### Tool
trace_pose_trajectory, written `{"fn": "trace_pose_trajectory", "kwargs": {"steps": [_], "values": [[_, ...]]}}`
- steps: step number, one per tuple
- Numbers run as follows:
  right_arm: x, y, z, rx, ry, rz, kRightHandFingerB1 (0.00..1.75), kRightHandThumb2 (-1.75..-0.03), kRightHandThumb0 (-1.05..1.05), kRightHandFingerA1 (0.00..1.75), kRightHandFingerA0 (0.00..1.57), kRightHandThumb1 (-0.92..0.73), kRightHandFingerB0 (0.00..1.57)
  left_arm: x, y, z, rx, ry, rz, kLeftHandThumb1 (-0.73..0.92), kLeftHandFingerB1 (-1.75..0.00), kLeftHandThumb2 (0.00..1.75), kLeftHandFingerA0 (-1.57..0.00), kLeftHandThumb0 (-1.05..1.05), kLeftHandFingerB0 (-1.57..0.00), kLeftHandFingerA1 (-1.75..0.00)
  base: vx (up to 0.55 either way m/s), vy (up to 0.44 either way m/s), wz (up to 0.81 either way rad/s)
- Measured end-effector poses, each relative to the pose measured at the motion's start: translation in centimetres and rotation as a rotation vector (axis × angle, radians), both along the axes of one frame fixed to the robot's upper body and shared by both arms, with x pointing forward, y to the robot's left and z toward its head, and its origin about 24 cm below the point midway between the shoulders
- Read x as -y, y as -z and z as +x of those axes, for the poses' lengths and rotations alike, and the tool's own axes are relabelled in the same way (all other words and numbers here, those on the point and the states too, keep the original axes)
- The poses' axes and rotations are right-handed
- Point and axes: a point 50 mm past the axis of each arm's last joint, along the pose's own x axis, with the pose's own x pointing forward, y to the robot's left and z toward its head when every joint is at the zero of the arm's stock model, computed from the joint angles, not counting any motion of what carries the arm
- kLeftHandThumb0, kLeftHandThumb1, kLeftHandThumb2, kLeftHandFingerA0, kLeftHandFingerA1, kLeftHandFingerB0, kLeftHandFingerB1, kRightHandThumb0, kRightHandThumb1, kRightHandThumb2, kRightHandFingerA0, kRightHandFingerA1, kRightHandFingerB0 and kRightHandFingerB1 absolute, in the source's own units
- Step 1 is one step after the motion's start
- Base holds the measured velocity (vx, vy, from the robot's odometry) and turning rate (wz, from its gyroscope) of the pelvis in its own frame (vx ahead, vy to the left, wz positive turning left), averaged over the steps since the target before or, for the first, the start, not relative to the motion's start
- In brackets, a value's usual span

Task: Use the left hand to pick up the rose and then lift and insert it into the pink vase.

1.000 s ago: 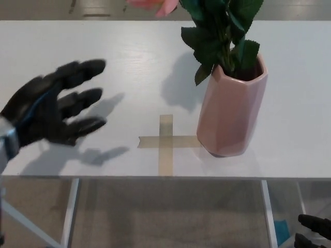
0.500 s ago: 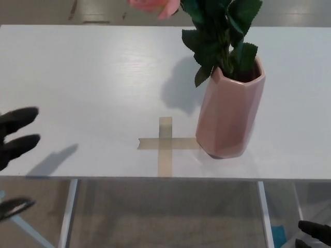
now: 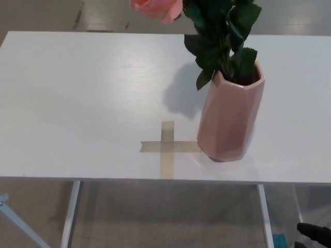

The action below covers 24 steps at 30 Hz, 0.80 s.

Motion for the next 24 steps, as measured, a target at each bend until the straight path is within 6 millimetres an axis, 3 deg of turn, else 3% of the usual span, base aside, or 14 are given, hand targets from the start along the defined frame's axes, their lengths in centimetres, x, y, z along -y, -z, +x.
{"fn": "trace_pose_trajectory", "kwargs": {"steps": [4,5,15,24], "values": [[0.0,0.0,-0.1,-0.002,0.001,0.001,0.48,-0.58,-0.25,0.49,0.58,-0.62,0.57,-0.9,2.8,-0.7,-0.093,-0.080,-0.044,0.42,-0.48,0.97,-0.01,-0.34,0.00,-0.49,0.00,0.000,0.00],[0.0,0.0,-0.1,-0.003,0.001,0.001,0.48,-0.58,-0.25,0.49,0.57,-0.62,0.57,-1.1,3.8,-0.9,-0.124,-0.103,-0.056,0.65,-0.27,0.61,-0.19,-0.61,-0.15,-0.32,0.00,0.000,0.00],[0.0,0.1,-0.1,-0.006,0.002,0.002,0.48,-0.58,-0.24,0.50,0.58,-0.62,0.57,-1.8,10.6,-1.8,-0.401,-0.266,-0.121,0.62,-0.27,0.60,-0.20,-0.59,-0.17,-0.33,0.00,0.000,0.00],[0.0,0.6,-0.9,-0.033,0.002,0.006,0.48,-0.58,-0.24,0.49,0.57,-0.62,0.57,-1.7,14.7,-2.2,-0.633,-0.355,-0.081,0.62,-0.27,0.60,-0.20,-0.58,-0.17,-0.33,0.00,0.000,0.00]]}}
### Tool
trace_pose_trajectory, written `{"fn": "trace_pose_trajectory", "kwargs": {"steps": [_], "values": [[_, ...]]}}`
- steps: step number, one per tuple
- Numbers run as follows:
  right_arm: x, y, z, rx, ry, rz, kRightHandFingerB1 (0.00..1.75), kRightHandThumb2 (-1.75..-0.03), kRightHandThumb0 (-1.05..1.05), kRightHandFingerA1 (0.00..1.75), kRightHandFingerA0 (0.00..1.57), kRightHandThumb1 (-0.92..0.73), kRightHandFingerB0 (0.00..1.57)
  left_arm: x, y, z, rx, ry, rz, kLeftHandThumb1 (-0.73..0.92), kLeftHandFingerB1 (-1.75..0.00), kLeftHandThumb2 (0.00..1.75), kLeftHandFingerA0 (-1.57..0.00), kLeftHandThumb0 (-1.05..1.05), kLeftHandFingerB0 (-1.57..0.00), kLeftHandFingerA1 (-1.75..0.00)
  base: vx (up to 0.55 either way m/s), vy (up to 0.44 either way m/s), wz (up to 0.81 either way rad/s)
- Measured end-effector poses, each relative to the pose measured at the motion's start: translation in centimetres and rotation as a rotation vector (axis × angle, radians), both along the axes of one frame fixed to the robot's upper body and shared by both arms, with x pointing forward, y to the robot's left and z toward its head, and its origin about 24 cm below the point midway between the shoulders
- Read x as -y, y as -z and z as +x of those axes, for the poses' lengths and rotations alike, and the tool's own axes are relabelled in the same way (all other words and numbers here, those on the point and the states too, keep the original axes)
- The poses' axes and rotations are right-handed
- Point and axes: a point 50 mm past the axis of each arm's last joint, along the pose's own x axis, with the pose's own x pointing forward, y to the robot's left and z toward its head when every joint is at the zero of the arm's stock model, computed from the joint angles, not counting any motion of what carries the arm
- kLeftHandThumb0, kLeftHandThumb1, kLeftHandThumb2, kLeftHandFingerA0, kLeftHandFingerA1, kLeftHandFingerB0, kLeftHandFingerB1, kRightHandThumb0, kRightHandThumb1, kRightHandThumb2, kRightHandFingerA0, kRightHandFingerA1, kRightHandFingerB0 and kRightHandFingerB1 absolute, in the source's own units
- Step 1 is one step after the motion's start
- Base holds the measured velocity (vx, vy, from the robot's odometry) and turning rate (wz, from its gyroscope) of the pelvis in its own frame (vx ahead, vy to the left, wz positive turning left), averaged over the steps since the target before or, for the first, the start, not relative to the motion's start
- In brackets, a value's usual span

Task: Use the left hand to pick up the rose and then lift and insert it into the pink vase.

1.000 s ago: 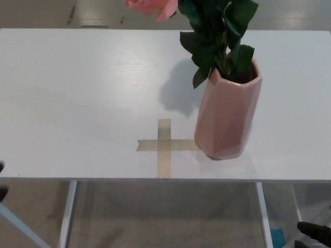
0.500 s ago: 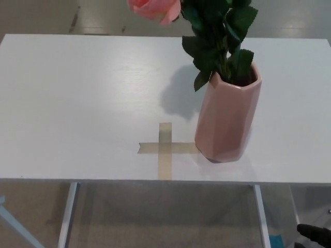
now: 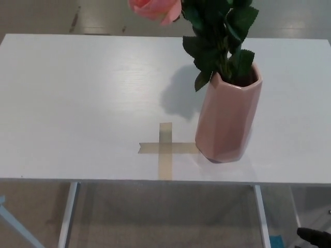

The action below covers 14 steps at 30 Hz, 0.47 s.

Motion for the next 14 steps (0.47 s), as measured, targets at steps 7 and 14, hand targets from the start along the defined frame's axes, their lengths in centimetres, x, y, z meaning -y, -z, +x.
{"fn": "trace_pose_trajectory", "kwargs": {"steps": [7,14], "values": [[-0.02,0.26,-0.42,-0.016,-0.004,0.004,0.48,-0.58,-0.23,0.49,0.56,-0.62,0.57,-0.08,0.46,0.11,-0.038,0.021,0.071,0.60,-0.27,0.59,-0.18,-0.59,-0.17,-0.31,0.00,0.000,0.00],[-0.05,0.27,-0.42,-0.017,-0.008,0.005,0.48,-0.58,-0.23,0.49,0.56,-0.62,0.57,-0.02,0.57,0.46,-0.039,0.034,0.103,0.60,-0.27,0.59,-0.18,-0.59,-0.17,-0.31,0.00,0.000,0.00]]}}
